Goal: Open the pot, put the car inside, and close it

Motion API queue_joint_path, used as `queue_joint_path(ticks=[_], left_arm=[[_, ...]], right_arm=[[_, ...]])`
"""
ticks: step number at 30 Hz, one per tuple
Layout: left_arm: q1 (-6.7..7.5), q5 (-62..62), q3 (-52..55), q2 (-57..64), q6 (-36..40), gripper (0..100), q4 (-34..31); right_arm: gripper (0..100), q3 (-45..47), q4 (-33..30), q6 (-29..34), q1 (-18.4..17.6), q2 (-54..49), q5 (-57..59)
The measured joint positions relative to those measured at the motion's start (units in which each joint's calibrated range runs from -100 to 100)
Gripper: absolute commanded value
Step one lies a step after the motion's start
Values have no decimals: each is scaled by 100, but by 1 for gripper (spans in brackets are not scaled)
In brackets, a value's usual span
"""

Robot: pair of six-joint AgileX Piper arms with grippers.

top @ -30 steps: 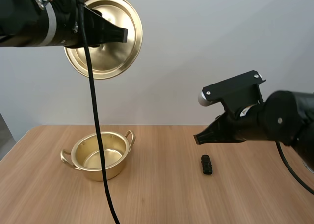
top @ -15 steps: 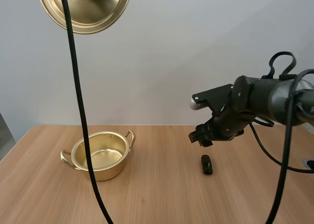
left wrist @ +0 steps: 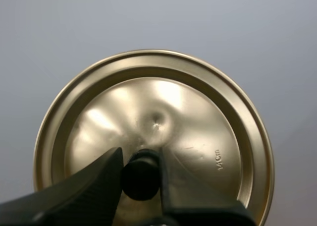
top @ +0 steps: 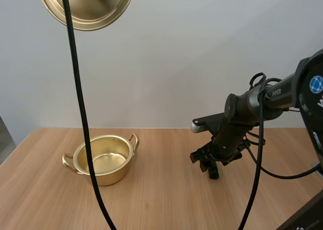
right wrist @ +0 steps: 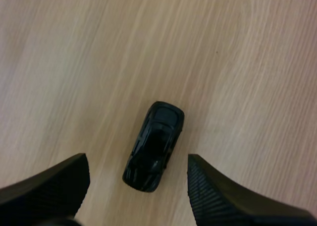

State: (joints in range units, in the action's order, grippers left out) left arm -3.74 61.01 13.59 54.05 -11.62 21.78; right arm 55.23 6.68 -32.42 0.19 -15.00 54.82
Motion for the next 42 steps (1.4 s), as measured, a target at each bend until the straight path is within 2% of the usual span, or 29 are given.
queue_joint_path(ticks=[9,18,19,20,23,25,32,35,39,42], left_arm=[[0,-113,0,0,0,0,0],[0,-149,0,0,0,0,0],[0,-153,0,0,0,0,0],[0,-153,0,0,0,0,0],[0,-153,0,0,0,0,0],[0,-153,0,0,0,0,0],[0,-171,0,0,0,0,11],[0,-253,0,0,0,0,52],[0,-331,0,28,0,0,52],[-63,-352,0,156,0,0,65]], right_arm=[[91,-79,0,-69,0,418,-314],[80,-241,0,-126,0,773,-320],[75,-242,0,-140,0,792,-306],[64,-254,0,-140,0,839,-326],[21,-252,-24,-160,0,963,-344],[0,-252,-67,-231,0,1040,-365],[0,-377,-235,-335,0,886,-656],[0,-656,-96,-420,0,592,-324],[0,-1234,498,-887,-79,43,169],[0,-1732,1031,-1352,-225,-371,666]])
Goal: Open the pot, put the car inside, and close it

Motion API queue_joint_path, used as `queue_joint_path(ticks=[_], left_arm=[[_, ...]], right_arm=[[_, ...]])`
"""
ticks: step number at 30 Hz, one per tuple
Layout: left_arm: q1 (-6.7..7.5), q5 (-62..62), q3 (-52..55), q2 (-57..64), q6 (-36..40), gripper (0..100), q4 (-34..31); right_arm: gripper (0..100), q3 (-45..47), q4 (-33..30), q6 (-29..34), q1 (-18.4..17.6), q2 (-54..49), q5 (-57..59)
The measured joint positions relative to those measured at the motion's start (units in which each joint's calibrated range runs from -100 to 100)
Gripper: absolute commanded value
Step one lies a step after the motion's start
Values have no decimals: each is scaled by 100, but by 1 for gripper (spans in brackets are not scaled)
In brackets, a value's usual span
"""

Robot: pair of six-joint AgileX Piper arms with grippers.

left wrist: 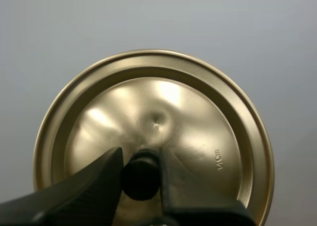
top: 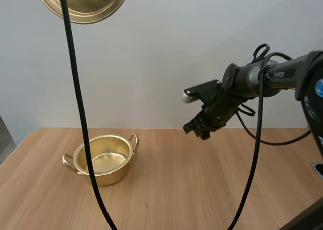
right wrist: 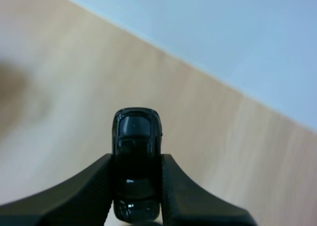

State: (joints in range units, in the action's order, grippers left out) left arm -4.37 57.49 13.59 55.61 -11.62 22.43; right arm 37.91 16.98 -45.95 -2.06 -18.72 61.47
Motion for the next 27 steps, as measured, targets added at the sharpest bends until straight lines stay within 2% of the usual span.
queue_joint_path(ticks=[5,9,13,21,27], left_arm=[[-29,-90,-253,236,0,0,29],[-29,446,-712,252,0,0,237],[-29,548,-1087,252,0,0,426],[-29,569,-1189,228,-35,0,313],[-29,569,-1189,228,-35,0,313]], right_arm=[[0,-748,897,-584,-494,-283,530],[0,-1080,1316,-637,-924,-272,227],[0,-1112,1276,-649,-1374,-47,-299],[0,-1112,1023,-704,-2269,920,-739],[0,-1112,932,-929,-2530,1885,-1056]])
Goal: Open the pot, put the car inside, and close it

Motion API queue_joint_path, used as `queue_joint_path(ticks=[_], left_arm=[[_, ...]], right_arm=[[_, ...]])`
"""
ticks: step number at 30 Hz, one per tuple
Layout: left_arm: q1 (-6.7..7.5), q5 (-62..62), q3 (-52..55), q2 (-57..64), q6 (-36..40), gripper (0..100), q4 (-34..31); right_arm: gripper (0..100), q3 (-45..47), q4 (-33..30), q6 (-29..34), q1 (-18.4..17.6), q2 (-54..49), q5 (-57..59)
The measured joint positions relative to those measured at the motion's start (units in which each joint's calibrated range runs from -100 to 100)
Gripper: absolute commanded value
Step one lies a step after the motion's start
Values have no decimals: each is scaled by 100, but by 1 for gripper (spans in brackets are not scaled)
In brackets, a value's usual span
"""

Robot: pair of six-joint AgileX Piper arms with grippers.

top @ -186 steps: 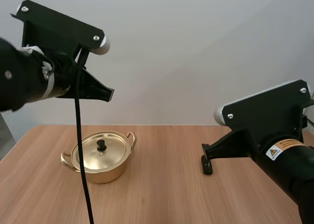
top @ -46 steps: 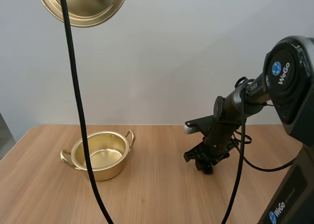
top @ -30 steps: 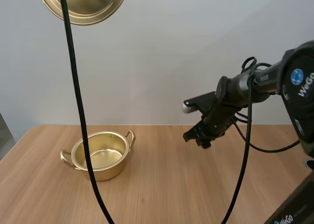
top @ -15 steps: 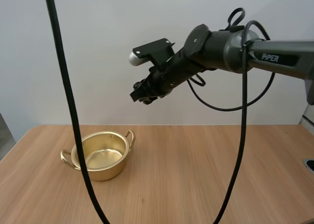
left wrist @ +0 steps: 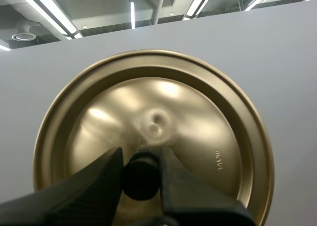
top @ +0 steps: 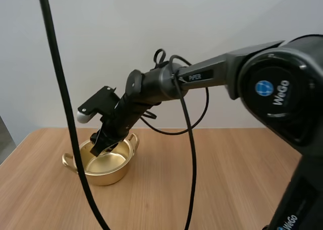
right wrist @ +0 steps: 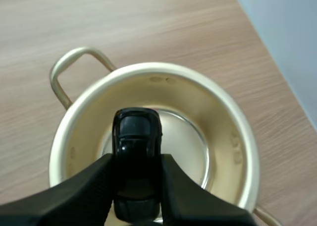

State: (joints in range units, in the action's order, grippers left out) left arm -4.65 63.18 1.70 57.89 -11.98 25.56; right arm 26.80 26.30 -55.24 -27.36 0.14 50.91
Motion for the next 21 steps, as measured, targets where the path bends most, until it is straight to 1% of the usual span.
queue_joint_path(ticks=[6,12,17,18,19,20,21], left_arm=[[0,0,0,0,0,0,0],[0,0,0,0,0,0,0],[0,0,0,0,0,0,0],[0,0,0,0,0,0,0],[0,0,0,0,0,0,0],[0,23,0,0,0,0,0],[0,34,0,0,0,0,0]], right_arm=[[0,0,-444,0,0,787,-679],[0,0,-431,-87,0,1177,-822],[0,0,-431,-93,0,1264,-1117],[8,0,-431,-93,0,1264,-1133],[21,0,-431,-93,0,1264,-1159],[39,0,-431,-93,0,1264,-1175],[61,0,-431,-93,0,1264,-1175]])
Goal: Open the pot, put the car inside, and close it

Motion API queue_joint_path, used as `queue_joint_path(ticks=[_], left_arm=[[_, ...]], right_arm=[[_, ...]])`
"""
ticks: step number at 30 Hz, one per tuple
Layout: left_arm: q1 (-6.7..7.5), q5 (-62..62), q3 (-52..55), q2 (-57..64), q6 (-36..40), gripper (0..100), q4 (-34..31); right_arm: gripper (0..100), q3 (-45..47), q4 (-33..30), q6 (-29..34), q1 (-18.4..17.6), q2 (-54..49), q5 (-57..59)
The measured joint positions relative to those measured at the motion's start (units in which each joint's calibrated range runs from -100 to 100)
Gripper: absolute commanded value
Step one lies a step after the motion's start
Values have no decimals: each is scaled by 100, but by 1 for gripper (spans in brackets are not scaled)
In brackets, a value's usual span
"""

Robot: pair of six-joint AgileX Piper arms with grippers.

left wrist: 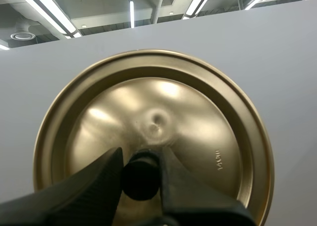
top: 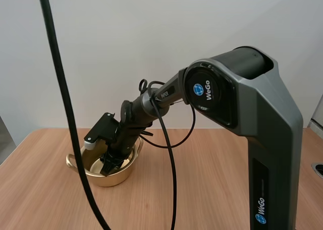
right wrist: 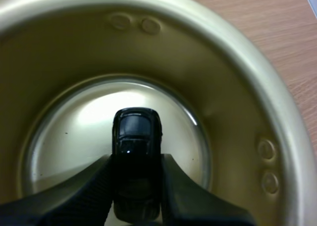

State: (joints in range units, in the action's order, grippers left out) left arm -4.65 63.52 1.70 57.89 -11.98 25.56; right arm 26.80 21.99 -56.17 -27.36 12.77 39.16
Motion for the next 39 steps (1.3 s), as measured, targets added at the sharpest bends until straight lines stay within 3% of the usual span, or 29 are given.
queue_joint_path(ticks=[1,2,3,6,14,17,19,21,22,29,35,39], left_arm=[[0,0,0,0,0,0,0],[0,0,0,0,0,0,0],[0,0,0,0,0,0,0],[0,0,0,0,0,0,0],[0,0,0,0,0,0,0],[0,0,0,0,0,0,0],[0,0,0,0,0,0,-39],[0,0,0,0,0,0,-147],[0,0,0,0,0,0,-212],[0,0,142,0,134,0,-781],[0,-400,778,230,125,0,-901],[0,-848,1547,559,116,0,-909]], right_arm=[[80,0,29,0,0,0,-9],[94,0,56,0,0,0,-62],[97,0,80,-5,0,0,-81],[91,0,174,-5,0,0,-136],[89,0,260,-5,0,-379,-119],[73,0,260,21,0,-824,7],[46,0,247,91,0,-1206,162],[5,0,128,157,19,-1571,396],[0,0,36,164,43,-1773,560],[0,0,-590,729,440,-3182,1574],[0,0,-801,1432,1102,-4303,1541],[0,344,-809,1579,1554,-5059,836]])
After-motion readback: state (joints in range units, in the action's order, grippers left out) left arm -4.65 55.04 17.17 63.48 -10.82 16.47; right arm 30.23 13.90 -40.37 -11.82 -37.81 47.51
